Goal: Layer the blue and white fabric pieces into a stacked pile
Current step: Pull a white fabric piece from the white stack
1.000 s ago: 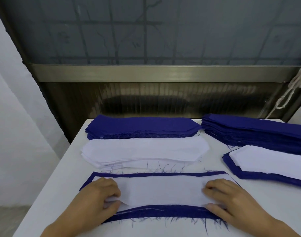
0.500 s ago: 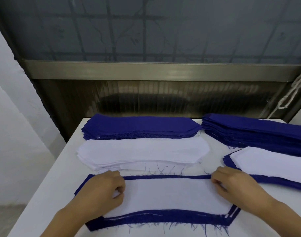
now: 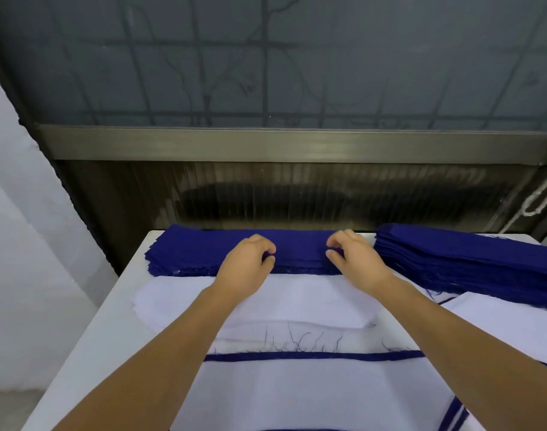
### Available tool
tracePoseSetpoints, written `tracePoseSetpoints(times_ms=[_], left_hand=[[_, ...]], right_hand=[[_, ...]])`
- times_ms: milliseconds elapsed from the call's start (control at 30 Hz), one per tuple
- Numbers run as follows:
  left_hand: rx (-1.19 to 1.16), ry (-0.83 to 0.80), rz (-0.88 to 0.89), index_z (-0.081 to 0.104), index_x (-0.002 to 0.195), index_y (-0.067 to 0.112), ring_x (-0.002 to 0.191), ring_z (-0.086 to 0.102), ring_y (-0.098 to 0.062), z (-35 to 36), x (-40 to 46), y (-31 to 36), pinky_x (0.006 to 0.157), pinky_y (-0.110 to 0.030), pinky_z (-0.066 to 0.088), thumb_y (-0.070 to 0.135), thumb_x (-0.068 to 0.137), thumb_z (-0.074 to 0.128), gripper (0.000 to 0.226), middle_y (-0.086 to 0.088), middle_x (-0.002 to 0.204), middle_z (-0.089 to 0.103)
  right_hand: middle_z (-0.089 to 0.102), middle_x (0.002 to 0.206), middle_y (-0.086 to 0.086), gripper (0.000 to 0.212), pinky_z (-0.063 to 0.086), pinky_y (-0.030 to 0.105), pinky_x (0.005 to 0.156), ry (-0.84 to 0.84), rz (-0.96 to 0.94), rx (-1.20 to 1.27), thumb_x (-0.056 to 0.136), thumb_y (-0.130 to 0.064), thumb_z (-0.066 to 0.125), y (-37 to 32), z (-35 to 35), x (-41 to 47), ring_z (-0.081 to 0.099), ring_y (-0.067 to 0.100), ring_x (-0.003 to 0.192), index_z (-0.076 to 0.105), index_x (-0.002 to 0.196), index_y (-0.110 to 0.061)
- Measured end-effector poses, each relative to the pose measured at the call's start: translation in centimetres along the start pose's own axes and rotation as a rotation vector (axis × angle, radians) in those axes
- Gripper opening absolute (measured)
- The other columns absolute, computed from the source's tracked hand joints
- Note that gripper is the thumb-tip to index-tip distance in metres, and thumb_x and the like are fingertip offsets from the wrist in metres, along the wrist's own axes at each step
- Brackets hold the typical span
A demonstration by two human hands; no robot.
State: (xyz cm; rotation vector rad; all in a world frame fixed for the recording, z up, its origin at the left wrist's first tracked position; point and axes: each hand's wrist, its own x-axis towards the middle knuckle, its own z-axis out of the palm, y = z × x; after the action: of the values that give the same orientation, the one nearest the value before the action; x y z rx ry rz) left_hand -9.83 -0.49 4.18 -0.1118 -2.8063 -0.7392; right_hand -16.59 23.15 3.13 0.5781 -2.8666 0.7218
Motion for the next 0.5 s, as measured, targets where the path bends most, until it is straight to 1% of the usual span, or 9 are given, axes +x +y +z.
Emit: tracePoseSetpoints(times_ms=[100,200,367,500], left_hand=[[-0.05,-0.08,-0.083,0.06,0.122,0.019,0.108,0.054,-0.012,0.7,1.7,-0.7,0.094,-0.025,0.046,0.024,0.096,0.057,0.027,0.003,0.124,0.057],[-0.08,-0.135,-0.109,0.063,0.118,0.019,0.11,0.052,-0.014,1.2,2.7,-1.2,0.099,-0.034,0.047,0.028,0.091,0.064,0.028,0.003,0.121,0.056],[-0.12,-0.197,-0.145,0.065,0.113,0.023,0.106,0.052,-0.014,1.4,4.0,-1.5,0.097,-0.036,0.049,0.03,0.084,0.073,0.031,0.005,0.115,0.053],[-0.143,-0.191,-0.17,0.065,0.112,0.023,0.101,0.054,-0.012,1.6,4.5,-1.6,0.092,-0.034,0.051,0.038,0.081,0.074,0.035,0.007,0.112,0.054]], right_hand=[[0.052,0.11,-0.007,0.015,0.047,0.025,0.087,-0.109,0.033,-0.026,0.094,-0.032,0.059,0.8,0.8,1.6,0.051,0.011,0.1,0.056,0.109,-0.027],[0.051,0.104,-0.009,0.009,0.049,0.026,0.085,-0.147,0.033,-0.022,0.093,-0.033,0.061,1.2,1.1,2.2,0.052,0.011,0.097,0.055,0.098,-0.03],[0.053,0.1,-0.007,0.006,0.048,0.027,0.083,-0.168,0.027,-0.028,0.096,-0.031,0.057,1.3,1.2,3.1,0.053,0.012,0.093,0.056,0.092,-0.026],[0.055,0.093,-0.001,0.02,0.04,0.025,0.076,-0.208,0.033,-0.059,0.101,-0.03,0.047,1.3,1.4,4.2,0.054,0.016,0.086,0.055,0.087,-0.019]])
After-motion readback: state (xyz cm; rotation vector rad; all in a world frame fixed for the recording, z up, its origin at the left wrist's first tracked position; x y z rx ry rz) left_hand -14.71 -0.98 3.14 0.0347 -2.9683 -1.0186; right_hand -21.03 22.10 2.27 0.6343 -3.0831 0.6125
